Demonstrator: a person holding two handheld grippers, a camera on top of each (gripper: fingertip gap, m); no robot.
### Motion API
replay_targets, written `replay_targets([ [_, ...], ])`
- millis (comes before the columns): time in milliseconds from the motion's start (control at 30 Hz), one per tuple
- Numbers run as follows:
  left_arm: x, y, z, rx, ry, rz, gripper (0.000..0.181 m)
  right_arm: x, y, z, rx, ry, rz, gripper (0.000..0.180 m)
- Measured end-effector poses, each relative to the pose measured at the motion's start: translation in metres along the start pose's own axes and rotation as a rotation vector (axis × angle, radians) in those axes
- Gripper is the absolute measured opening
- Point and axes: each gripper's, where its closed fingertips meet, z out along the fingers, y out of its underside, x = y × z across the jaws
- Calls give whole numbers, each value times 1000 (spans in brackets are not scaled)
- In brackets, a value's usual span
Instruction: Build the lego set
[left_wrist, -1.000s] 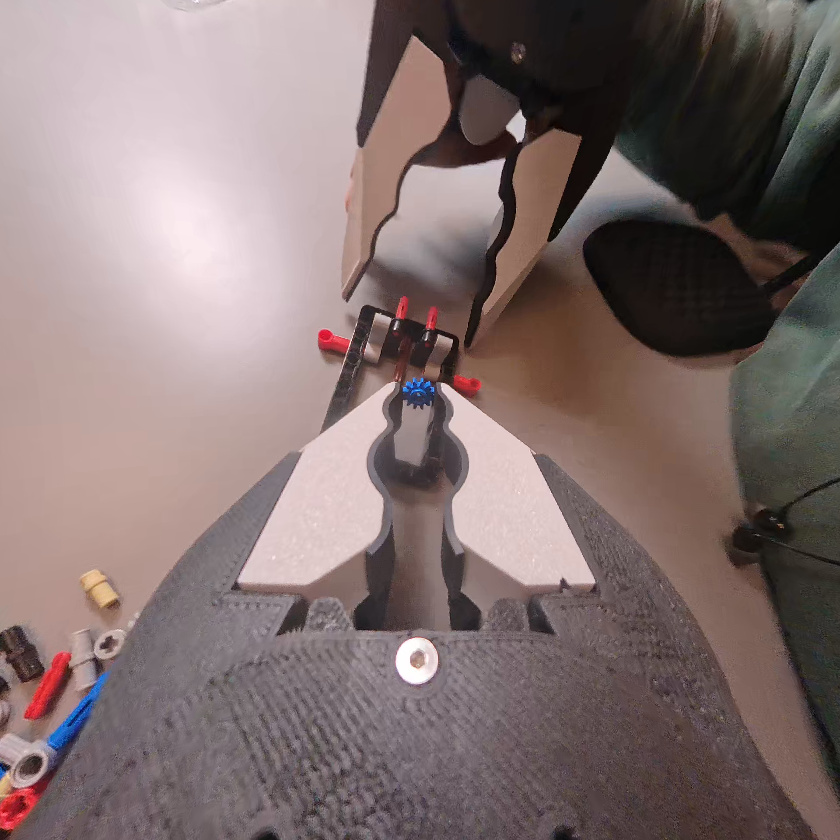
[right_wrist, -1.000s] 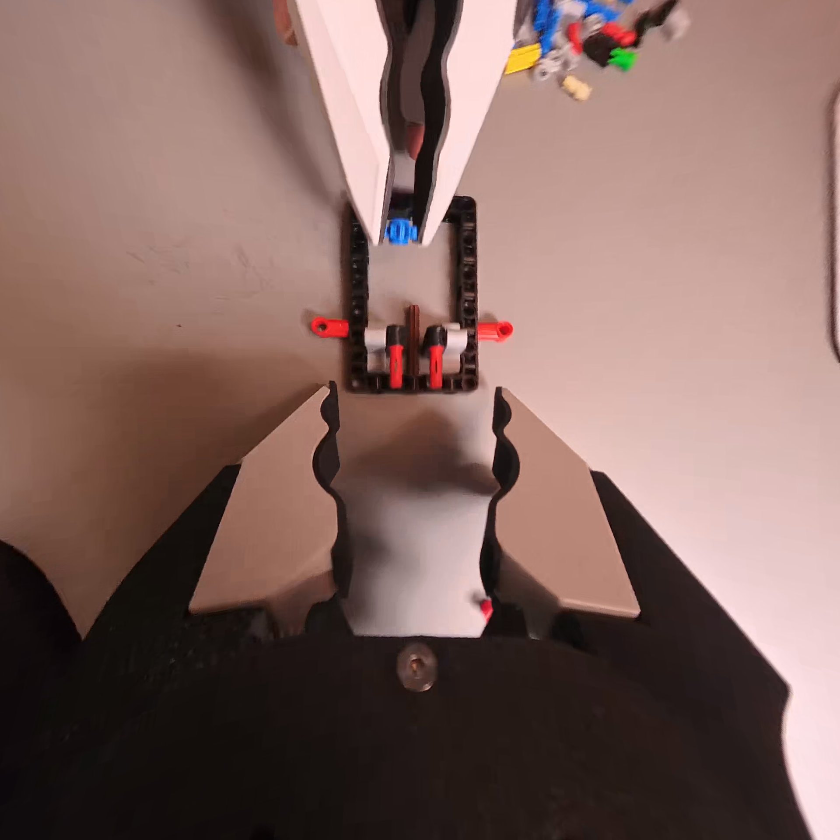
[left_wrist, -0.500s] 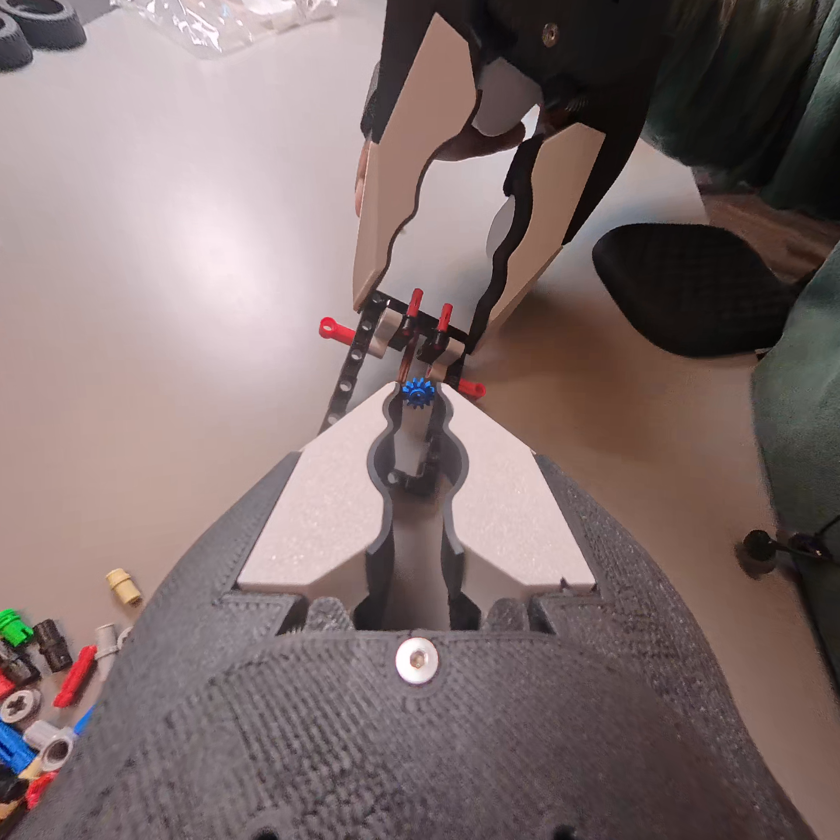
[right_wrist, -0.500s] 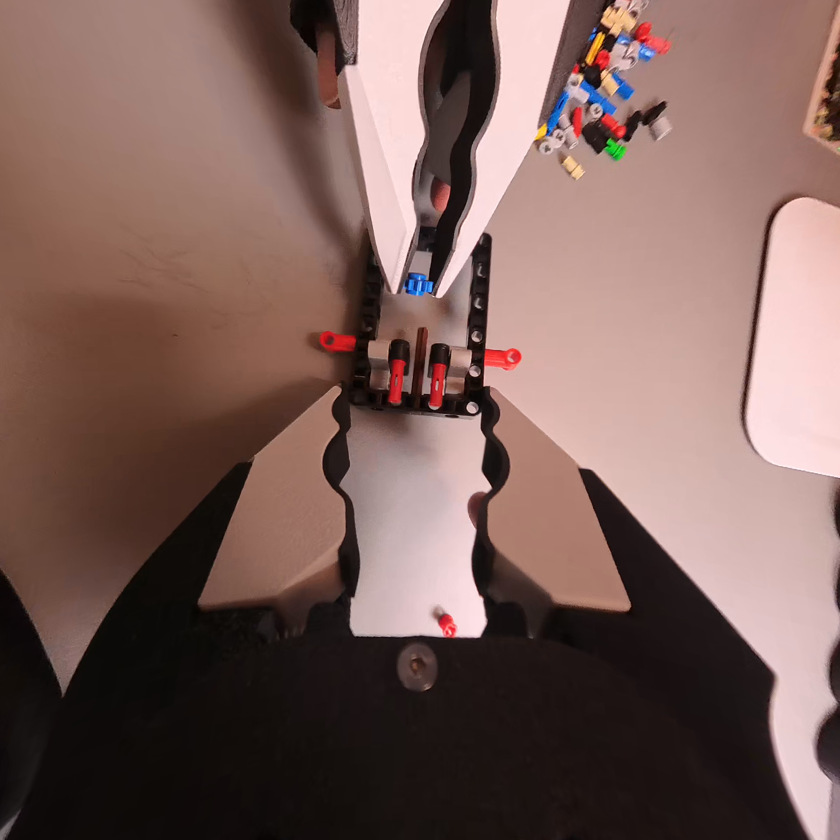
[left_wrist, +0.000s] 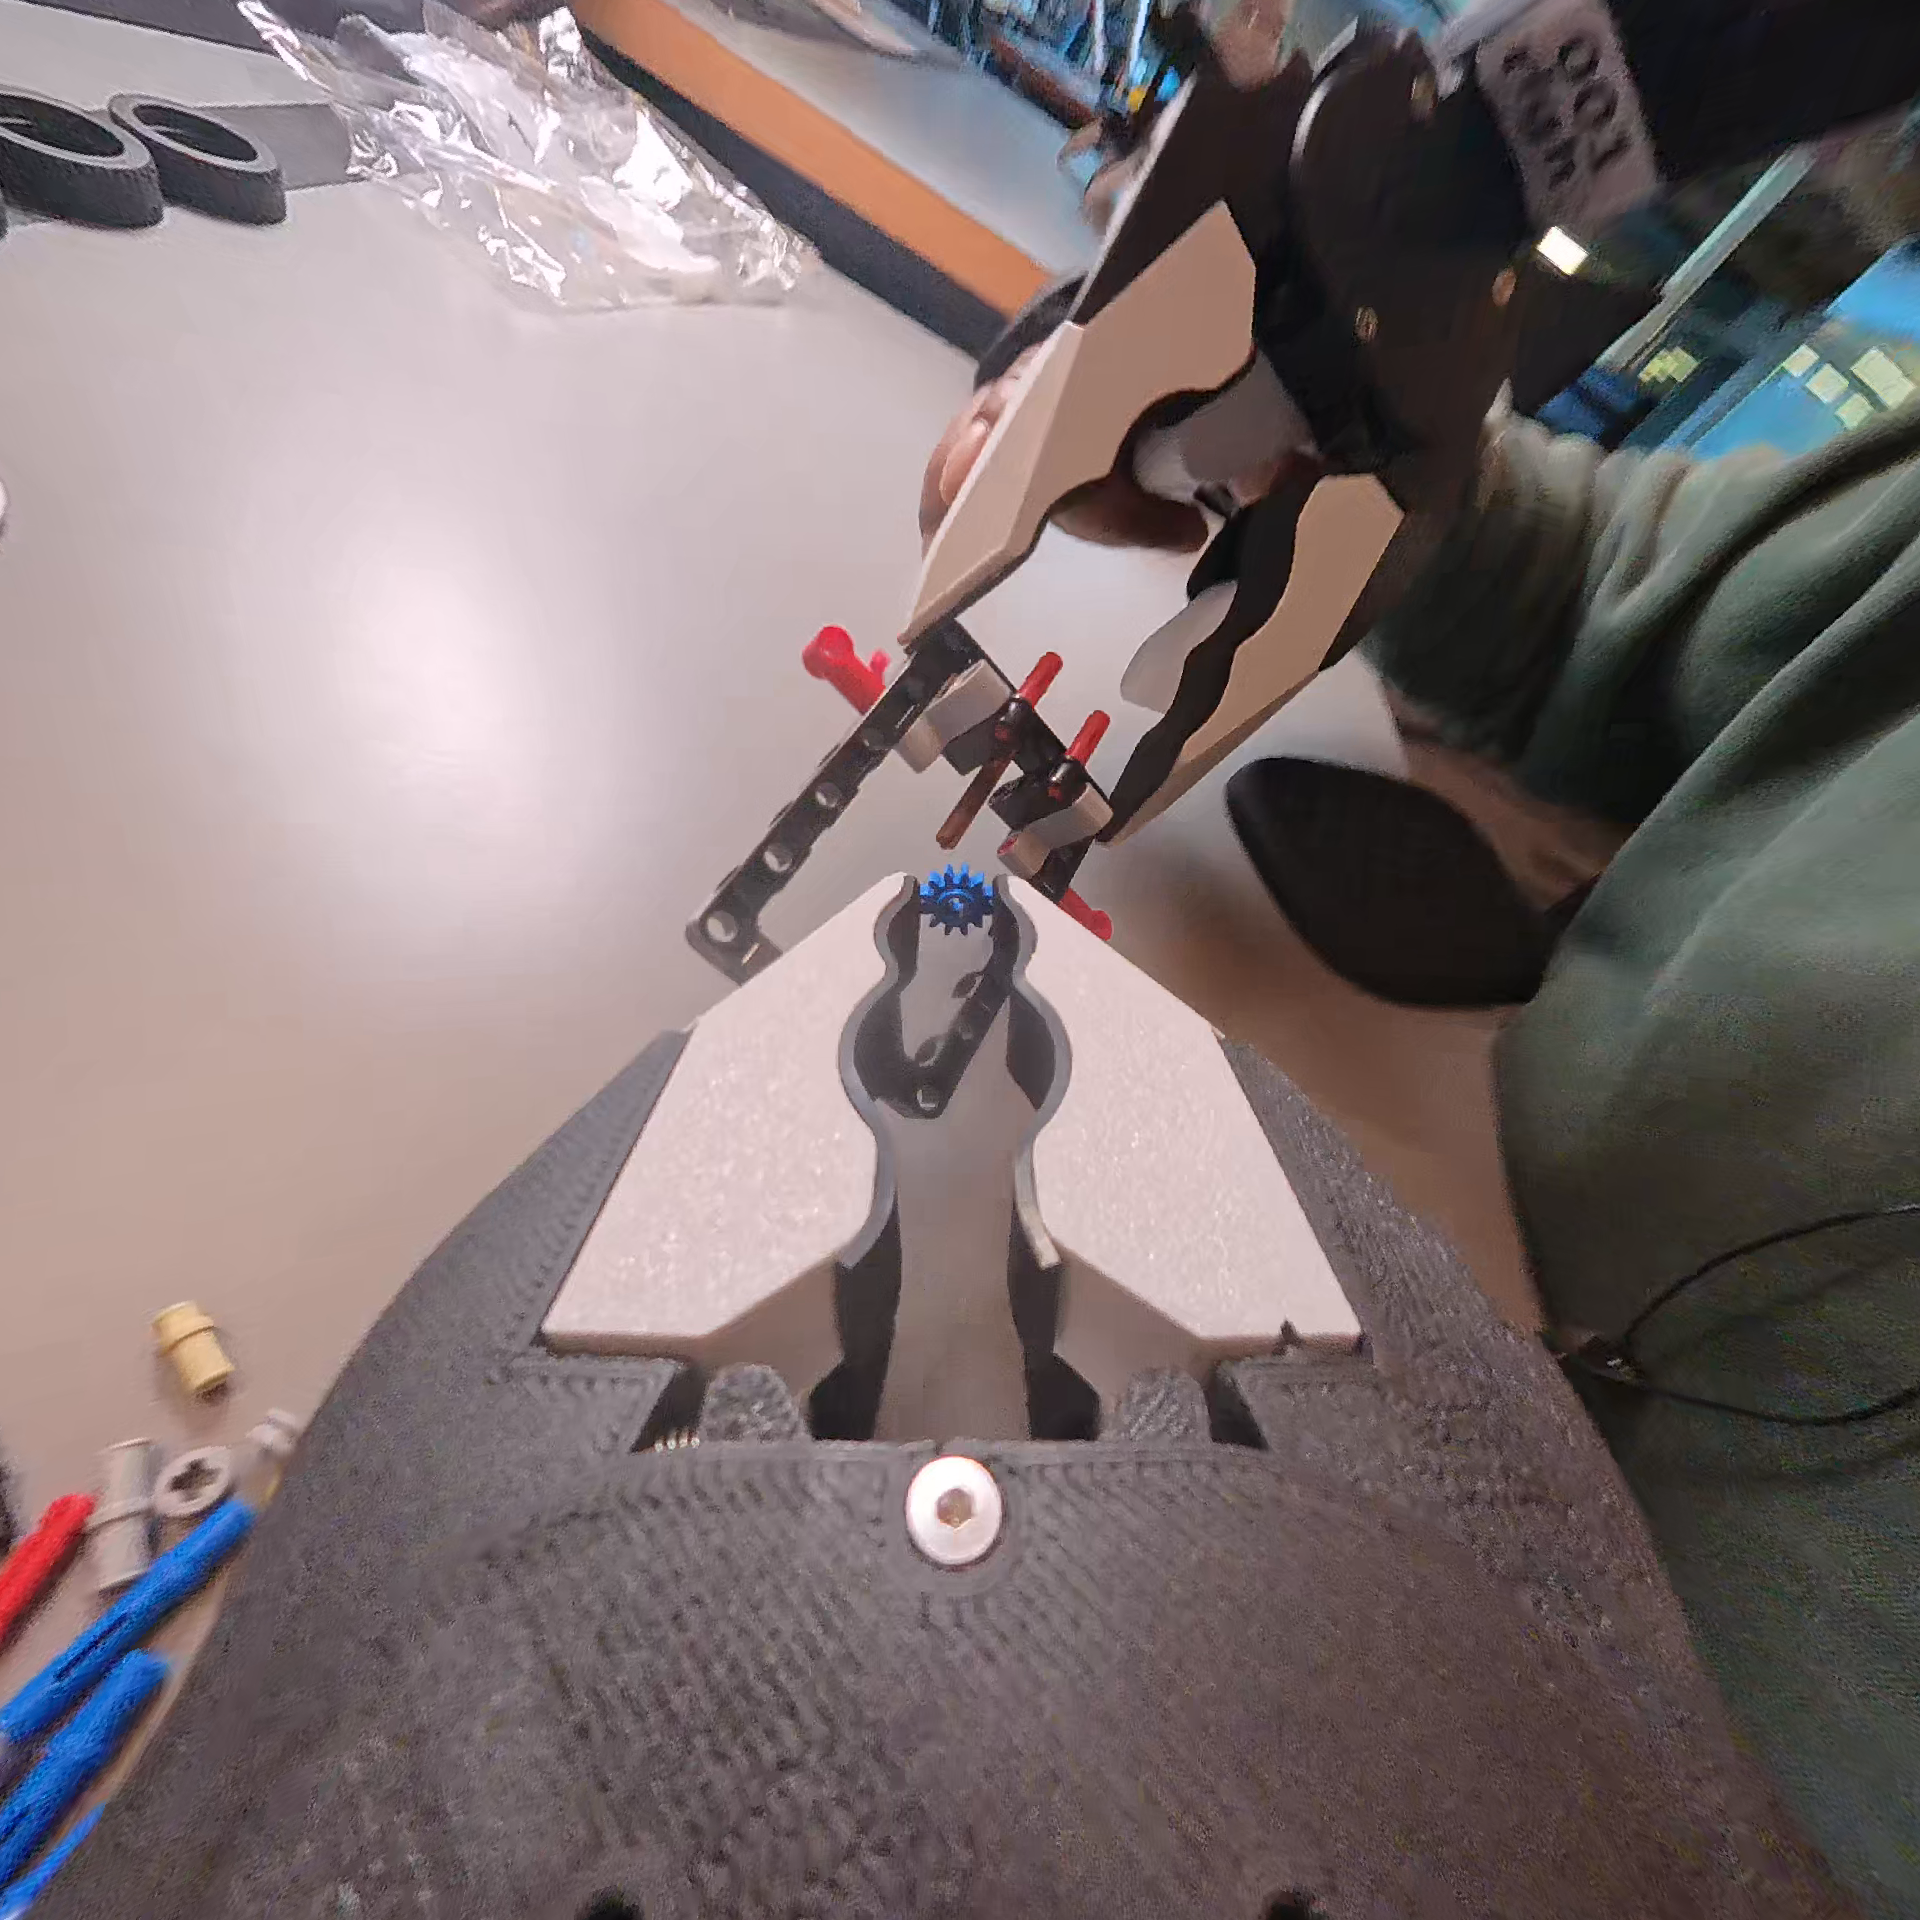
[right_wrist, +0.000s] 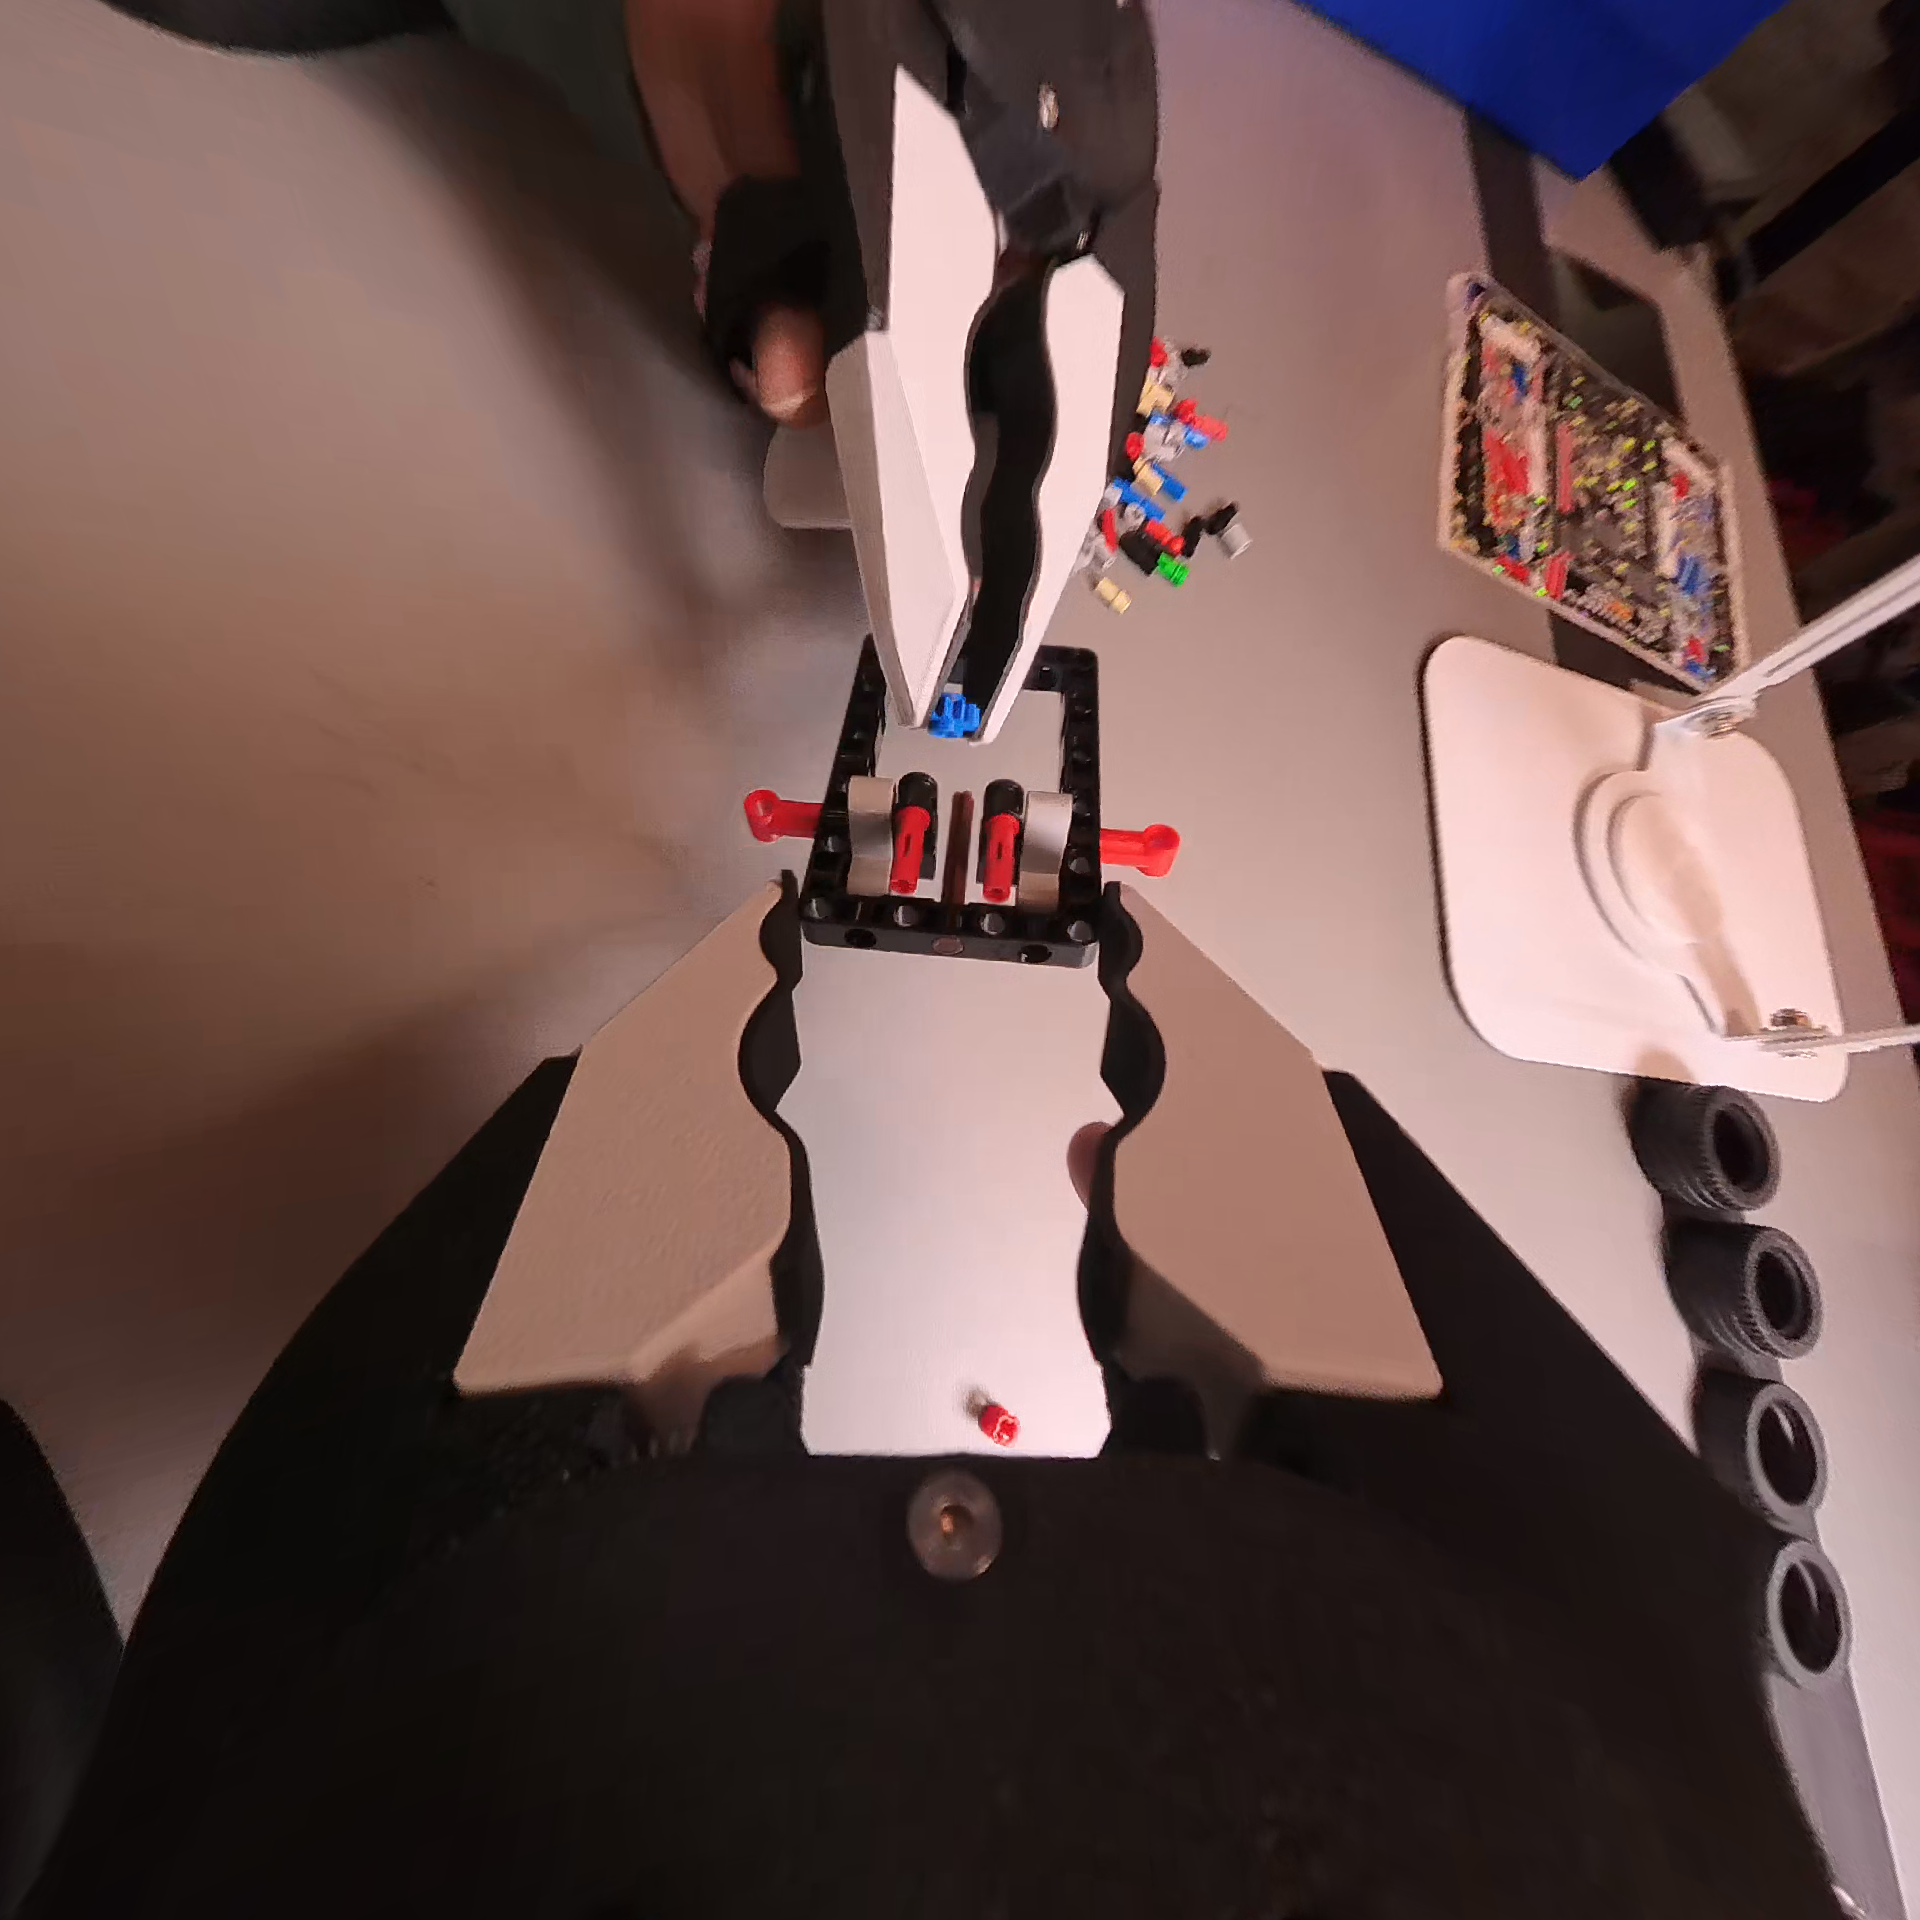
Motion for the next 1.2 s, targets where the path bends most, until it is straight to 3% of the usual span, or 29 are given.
replay_targets([
  [200, 17, -27, -8, 167, 152, -166, 12, 3, -25, -23, 90, 41, -25, 55],
  [600, 29, -43, -25, 270, 301, -311, 11, -3, -39, -37, 131, 37, -27, 55],
  [633, 28, -44, -27, 276, 293, -307, 12, -3, -39, -39, 139, 37, -22, 18],
  [667, 26, -45, -30, 284, 283, -304, 12, 1, -46, -43, 208, 84, -35, 0],
  [733, 19, -47, -38, 303, 258, -306, 12, -2, -44, -45, 206, 71, -27, 3],
  [767, 13, -46, -42, 309, 236, -308, 12, -6, -37, -42, 155, 56, -29, 15],
  [867, 2, -40, -49, 311, 194, -329, 12, -13, -21, -30, 96, 56, -38, 6],
  [967, 1, -38, -51, 309, 174, -321, 12, -16, -7, -22, 69, 29, 8, 12],
  [1200, 5, -38, -49, 303, 180, -308, 12, 31, 13, -18, 64, 113, 133, 20],
])
